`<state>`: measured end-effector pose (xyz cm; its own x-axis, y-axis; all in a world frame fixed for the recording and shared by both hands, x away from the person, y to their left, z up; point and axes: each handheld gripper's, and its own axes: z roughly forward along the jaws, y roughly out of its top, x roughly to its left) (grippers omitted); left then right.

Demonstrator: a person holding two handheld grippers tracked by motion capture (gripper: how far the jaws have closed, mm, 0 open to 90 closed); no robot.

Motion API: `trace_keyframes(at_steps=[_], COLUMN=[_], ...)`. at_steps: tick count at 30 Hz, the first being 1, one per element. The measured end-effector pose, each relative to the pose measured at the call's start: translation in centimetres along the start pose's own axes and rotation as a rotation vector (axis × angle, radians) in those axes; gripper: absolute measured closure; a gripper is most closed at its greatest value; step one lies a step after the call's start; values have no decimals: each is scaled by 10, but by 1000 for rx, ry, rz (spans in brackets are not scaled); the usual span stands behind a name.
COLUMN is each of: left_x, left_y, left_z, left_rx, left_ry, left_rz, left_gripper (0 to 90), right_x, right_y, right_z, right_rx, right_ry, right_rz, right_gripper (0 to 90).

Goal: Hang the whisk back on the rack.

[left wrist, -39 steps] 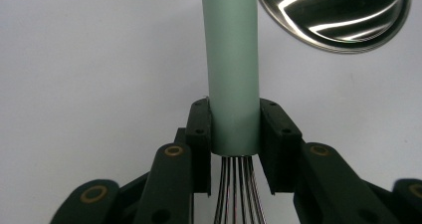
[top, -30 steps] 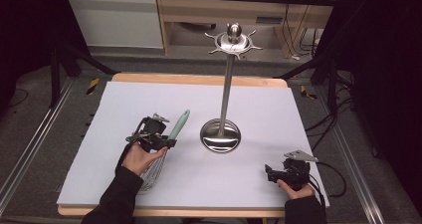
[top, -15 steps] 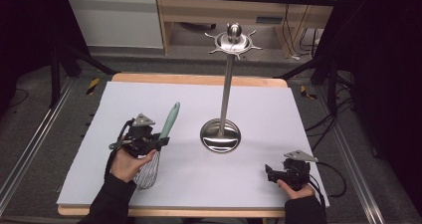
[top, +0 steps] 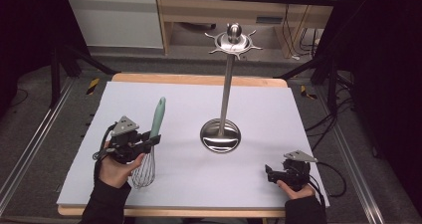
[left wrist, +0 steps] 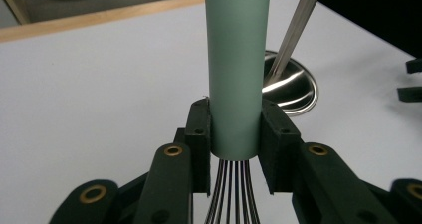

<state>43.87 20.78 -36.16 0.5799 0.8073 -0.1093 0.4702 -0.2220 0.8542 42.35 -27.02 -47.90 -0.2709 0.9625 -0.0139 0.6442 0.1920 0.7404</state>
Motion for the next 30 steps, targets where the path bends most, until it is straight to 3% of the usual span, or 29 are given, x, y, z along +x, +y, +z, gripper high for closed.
trace_keyframes(at_steps=[10, 21, 30], left_x=[2, 6, 10], left_y=[7, 24, 40], left_z=[-18, -21, -30], left_rx=[-96, -148, -202], left_ry=[-9, -11, -24], left_rz=[7, 33, 30], left_gripper=[687, 686, 686], right_x=[1, 1, 1], right_y=[0, 1, 2], right_z=[1, 1, 1], right_rx=[0, 0, -6], right_ry=[0, 0, -7], right_rz=[-13, -14, -12], right_gripper=[68, 67, 67])
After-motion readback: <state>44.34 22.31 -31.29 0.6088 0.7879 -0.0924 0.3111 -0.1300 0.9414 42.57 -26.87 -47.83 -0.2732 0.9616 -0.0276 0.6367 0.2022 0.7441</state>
